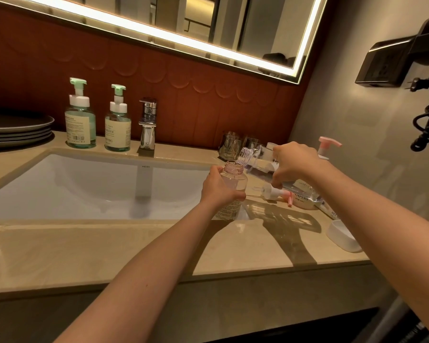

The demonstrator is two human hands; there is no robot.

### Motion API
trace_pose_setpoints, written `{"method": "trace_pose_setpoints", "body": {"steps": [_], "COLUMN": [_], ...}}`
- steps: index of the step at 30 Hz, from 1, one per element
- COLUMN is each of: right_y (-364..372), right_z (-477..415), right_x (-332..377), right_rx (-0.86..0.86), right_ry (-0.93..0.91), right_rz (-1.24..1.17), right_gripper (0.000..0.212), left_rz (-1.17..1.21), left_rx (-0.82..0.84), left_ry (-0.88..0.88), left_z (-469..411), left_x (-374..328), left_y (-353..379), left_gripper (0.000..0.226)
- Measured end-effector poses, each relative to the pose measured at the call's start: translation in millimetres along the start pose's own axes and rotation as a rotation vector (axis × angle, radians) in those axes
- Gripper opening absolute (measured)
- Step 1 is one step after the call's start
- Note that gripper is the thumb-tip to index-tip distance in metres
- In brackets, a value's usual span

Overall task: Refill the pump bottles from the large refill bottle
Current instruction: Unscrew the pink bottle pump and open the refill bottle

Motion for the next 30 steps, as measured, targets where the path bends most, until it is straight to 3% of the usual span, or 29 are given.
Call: {"method": "trace_pose_setpoints", "body": {"steps": [30], "right_y": [1.0], "right_z": [0.7], "right_x": [-1.5], "right_rx": [0.012], "right_ry": [0.005], "right_rz": [0.037], "right_gripper": [0.053], "left_rz": [-0.003], "left_rx": [-0.004], "left_ry": [0.014], "left_z": [1.2], "left_x": [-1.0], "left_y": [1.6], "left_gripper": [0.089]}}
Point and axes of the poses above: each hand's wrist, its own z-axis away from the middle knuckle, its own y-axis out of the palm, x = y × z, the point moved 10 cm from there along -z, towards the middle knuckle, and after that the axes turned 10 degrees about -z, right-handed, at the moved point
